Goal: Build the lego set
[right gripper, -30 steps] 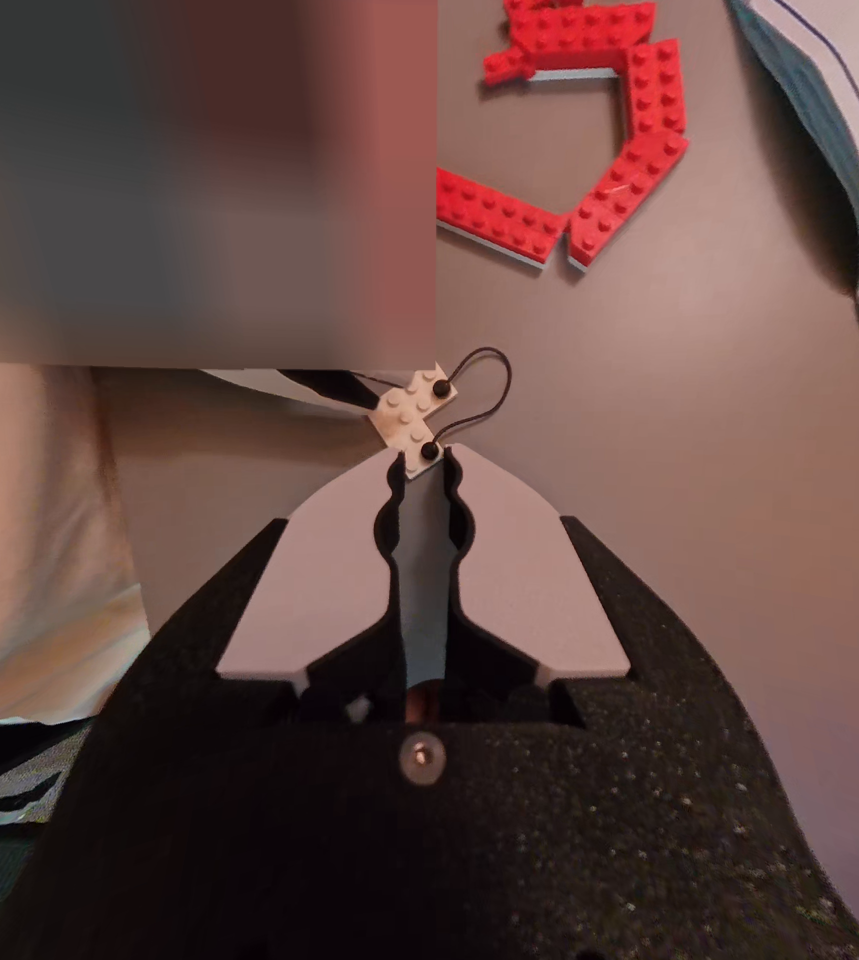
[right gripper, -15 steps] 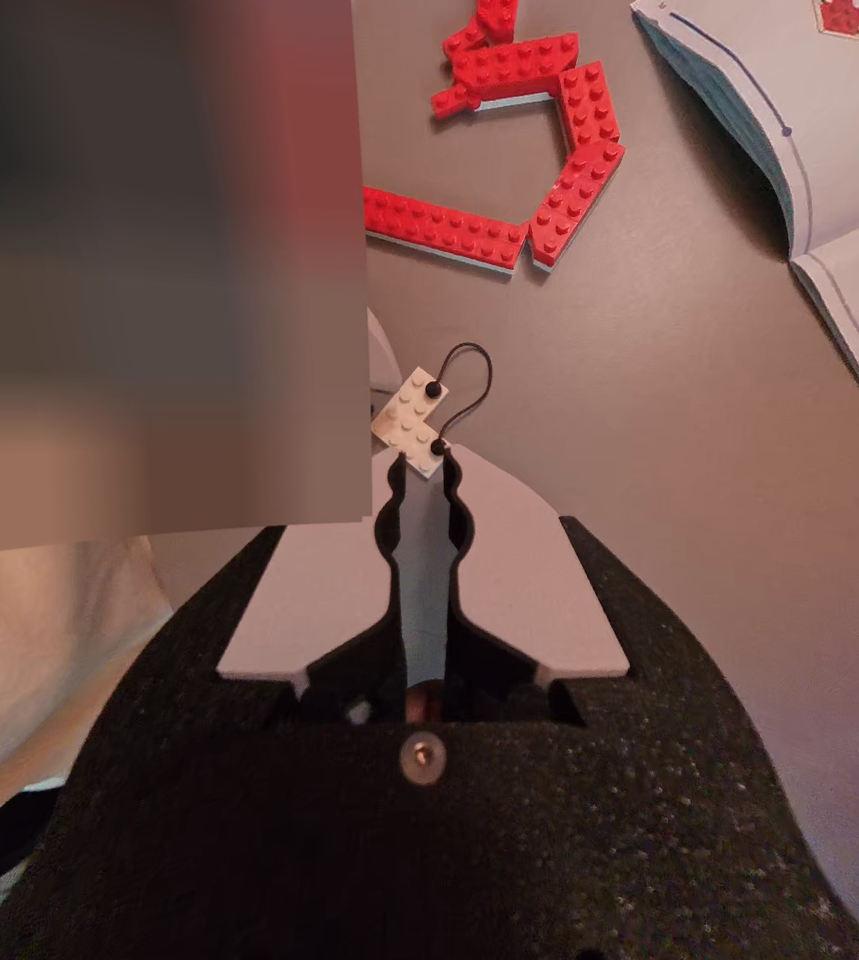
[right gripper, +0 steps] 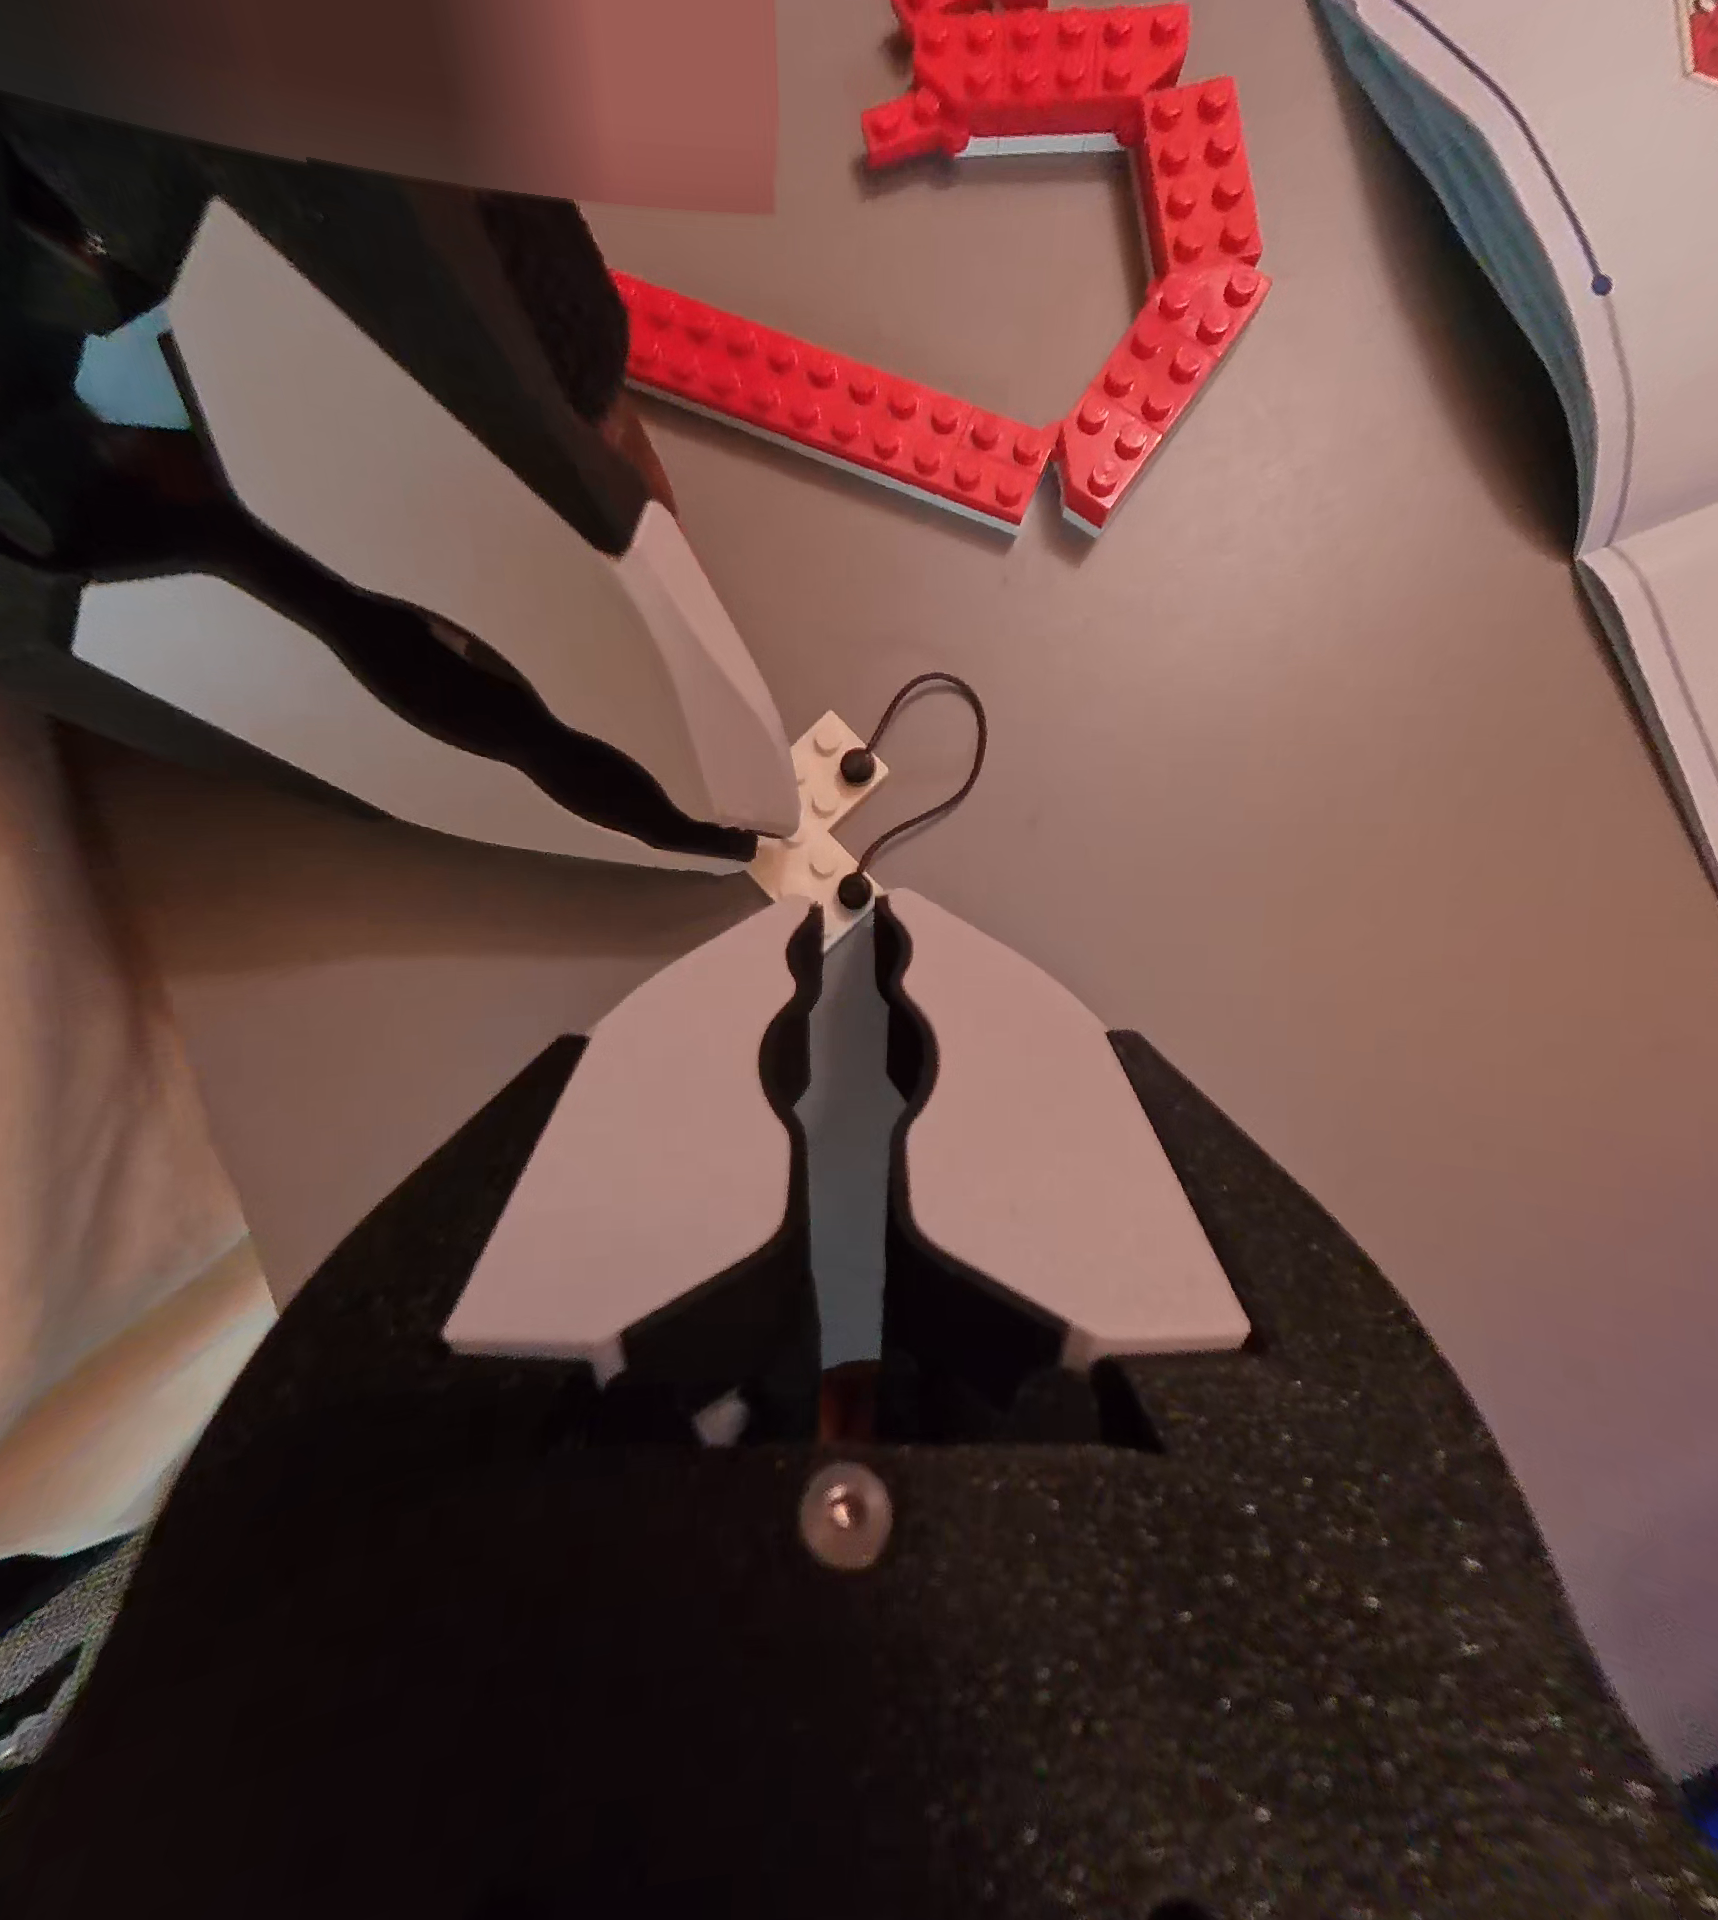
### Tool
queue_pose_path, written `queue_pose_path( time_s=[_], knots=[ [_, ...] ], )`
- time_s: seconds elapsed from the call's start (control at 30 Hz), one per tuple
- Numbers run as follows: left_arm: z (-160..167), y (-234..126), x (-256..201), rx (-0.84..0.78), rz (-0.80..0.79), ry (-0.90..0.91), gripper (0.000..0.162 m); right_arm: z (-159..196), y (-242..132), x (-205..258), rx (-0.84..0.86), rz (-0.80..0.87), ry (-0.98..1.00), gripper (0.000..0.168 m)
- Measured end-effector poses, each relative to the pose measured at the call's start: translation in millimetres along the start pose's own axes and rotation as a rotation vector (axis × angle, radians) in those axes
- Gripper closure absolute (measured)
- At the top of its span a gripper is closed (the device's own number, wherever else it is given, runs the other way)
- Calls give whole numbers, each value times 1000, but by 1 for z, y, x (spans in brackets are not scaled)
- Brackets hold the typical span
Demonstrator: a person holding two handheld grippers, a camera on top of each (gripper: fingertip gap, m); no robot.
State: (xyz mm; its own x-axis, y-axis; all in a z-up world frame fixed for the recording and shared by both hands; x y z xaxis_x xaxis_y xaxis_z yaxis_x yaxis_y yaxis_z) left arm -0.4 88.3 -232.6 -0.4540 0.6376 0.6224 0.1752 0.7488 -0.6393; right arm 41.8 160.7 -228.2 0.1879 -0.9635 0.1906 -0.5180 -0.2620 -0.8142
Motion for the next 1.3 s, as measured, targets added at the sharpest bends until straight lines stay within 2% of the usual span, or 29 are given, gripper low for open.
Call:
queue_pose_path(
  time_s=[0.1,0.27,0.33,0.47,0.6,0.7,0.8,1.07,1.17,1.3],
  knots=[
    [0,0,-1,-5,7,-7,158,0,-1,-2,18,-10,-52,160],
    [1,1,0,-14,38,-35,161,-3,-1,-8,111,-75,-295,160],
    [1,1,-1,-18,47,-45,162,-9,-4,-12,158,-131,-403,159],
    [2,1,0,-25,57,-57,162,-23,-11,-8,176,-366,-688,163],
    [3,1,1,-44,72,-51,162,-31,-4,-12,218,-401,-1042,161],
    [3,2,1,-55,90,-61,162,-36,1,-7,271,-487,-1135,159],
    [4,2,2,-64,95,-63,162,-37,7,-7,324,-504,-1241,159],
    [6,2,1,-87,91,-86,162,-35,14,-7,387,-535,-1248,162],
    [6,2,1,-90,94,-99,162,-34,15,-10,388,-532,-1141,162],
    [6,2,1,-92,95,-116,162,-34,15,-13,340,-457,-897,164]
  ],
)
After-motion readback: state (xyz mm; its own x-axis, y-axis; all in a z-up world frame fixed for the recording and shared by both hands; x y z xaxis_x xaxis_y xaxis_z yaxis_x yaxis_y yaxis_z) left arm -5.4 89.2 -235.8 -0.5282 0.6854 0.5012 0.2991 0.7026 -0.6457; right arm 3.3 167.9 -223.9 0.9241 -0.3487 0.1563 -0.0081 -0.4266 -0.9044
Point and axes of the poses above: each gripper's, where its closed fingertips meet, y out along the fingers, z out of its underside, x = y × z across the jaws, the point moved 6 cm from there along -y, back along the fingers, and after that the axes turned 12 degrees about y, right-handed, at the moved point
